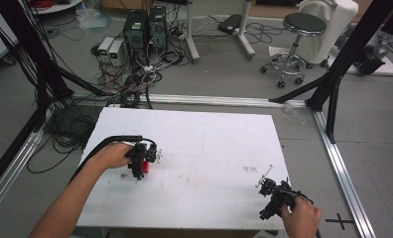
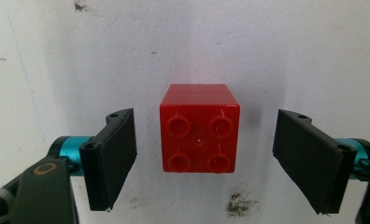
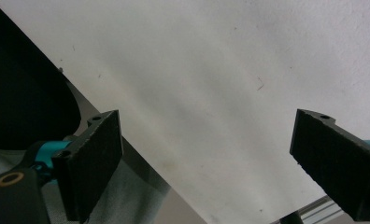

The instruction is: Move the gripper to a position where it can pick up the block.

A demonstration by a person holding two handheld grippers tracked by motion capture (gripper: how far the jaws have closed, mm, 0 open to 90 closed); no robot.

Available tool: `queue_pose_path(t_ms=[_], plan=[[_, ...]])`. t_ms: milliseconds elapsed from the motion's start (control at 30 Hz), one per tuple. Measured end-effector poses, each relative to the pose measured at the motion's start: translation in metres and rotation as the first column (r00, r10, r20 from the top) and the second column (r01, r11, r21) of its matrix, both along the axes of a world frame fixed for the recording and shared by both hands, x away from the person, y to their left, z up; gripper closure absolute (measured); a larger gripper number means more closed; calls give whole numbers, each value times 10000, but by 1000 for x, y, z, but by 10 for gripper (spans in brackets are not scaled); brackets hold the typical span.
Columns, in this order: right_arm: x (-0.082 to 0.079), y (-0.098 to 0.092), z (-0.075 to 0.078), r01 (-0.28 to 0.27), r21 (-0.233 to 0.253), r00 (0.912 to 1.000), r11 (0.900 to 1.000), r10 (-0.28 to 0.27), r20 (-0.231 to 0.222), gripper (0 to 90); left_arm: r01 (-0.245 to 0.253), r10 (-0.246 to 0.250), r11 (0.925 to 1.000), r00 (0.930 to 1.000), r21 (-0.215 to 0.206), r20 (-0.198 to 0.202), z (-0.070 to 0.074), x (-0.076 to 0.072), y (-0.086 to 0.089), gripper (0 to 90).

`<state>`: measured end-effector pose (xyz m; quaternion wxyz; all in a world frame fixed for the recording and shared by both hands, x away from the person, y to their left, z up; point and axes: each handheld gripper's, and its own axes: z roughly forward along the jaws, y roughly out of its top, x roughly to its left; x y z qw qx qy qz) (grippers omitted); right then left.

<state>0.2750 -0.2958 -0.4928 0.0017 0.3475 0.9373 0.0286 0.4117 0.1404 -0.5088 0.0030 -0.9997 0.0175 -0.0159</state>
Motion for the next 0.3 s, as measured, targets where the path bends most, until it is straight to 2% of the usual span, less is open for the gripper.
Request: queue_pose_path(t_ms=[300], plan=[[0,0,0,-13,12,10000,10000,13,-16,88,-71,71,10000,10000,29,-24,0,1,0,220]])
